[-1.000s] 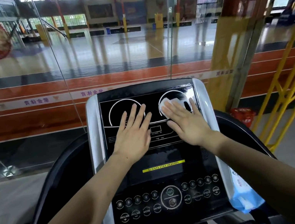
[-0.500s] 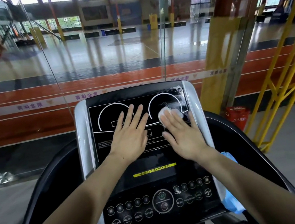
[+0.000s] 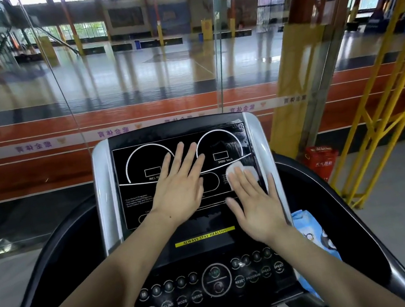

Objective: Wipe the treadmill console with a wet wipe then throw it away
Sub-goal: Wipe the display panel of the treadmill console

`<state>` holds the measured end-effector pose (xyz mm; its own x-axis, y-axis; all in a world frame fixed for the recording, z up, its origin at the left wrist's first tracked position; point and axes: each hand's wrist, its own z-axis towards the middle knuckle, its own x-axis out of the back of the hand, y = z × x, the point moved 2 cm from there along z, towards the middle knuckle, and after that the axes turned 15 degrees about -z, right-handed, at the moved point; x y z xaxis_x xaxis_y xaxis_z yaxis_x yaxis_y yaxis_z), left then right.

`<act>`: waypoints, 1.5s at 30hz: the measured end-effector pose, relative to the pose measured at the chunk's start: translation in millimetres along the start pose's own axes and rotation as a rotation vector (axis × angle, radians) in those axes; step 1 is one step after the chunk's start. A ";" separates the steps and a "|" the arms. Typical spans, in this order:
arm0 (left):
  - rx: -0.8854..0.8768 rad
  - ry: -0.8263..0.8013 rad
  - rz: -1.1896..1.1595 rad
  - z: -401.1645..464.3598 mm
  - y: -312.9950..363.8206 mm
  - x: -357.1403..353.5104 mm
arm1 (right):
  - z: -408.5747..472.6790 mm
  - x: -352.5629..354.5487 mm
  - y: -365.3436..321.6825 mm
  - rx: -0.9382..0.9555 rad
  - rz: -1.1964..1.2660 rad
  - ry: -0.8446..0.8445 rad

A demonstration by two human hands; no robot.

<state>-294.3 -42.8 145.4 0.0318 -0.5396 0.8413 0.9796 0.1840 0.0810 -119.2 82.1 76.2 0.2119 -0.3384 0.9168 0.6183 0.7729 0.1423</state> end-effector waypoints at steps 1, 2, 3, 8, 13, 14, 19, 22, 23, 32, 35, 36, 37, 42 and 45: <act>-0.006 -0.004 0.004 2.3 1.7 -1.0 | 15.9 5.9 3.3 -0.024 0.003 0.008; -0.012 -0.010 0.004 4.1 3.8 -1.9 | 30.8 11.6 6.3 -0.049 0.009 0.003; -0.018 -0.016 0.005 5.2 5.3 -3.0 | 42.2 15.4 7.8 -0.066 0.011 0.000; -0.033 -0.025 0.020 6.0 4.9 -4.6 | 15.8 5.8 3.7 -0.095 0.051 -0.006; -0.011 -0.018 0.020 7.8 1.7 -2.5 | -28.8 -4.2 -0.6 -0.115 0.027 -0.070; -0.008 -0.018 0.021 8.2 1.6 -2.5 | -24.5 -1.9 0.7 -0.113 0.027 -0.078; -0.005 -0.021 0.026 13.6 3.7 -1.1 | 46.9 25.6 6.7 -0.130 0.047 -0.004; -0.010 -0.015 0.022 15.5 4.9 0.2 | 92.9 43.0 7.8 -0.149 0.058 0.000; -0.010 -0.015 0.025 15.8 4.9 0.7 | 99.3 45.5 8.5 -0.147 0.056 0.002; -0.009 0.002 0.039 11.4 -0.2 4.7 | 43.3 28.6 4.4 -0.100 0.032 0.002; -0.006 0.011 0.042 10.7 -2.1 6.2 | 60.8 38.5 11.3 -0.103 -0.022 -0.003; -0.005 0.013 0.046 10.7 -2.1 6.5 | 73.1 44.4 12.3 -0.115 -0.030 0.000; -0.005 0.013 0.048 11.0 -1.9 6.8 | 85.4 51.0 12.4 -0.132 -0.031 -0.007; 0.002 0.013 0.041 10.4 -4.2 9.8 | 104.1 59.9 -1.4 -0.209 0.067 -0.040; 0.008 0.018 0.054 8.2 -8.6 13.0 | 99.2 57.3 -20.5 -0.118 0.074 0.003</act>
<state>-304.0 -44.7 160.0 0.0882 -0.5430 0.8351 0.9747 0.2198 0.0399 -194.8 100.1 162.9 0.2630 -0.2845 0.9219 0.6855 0.7275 0.0290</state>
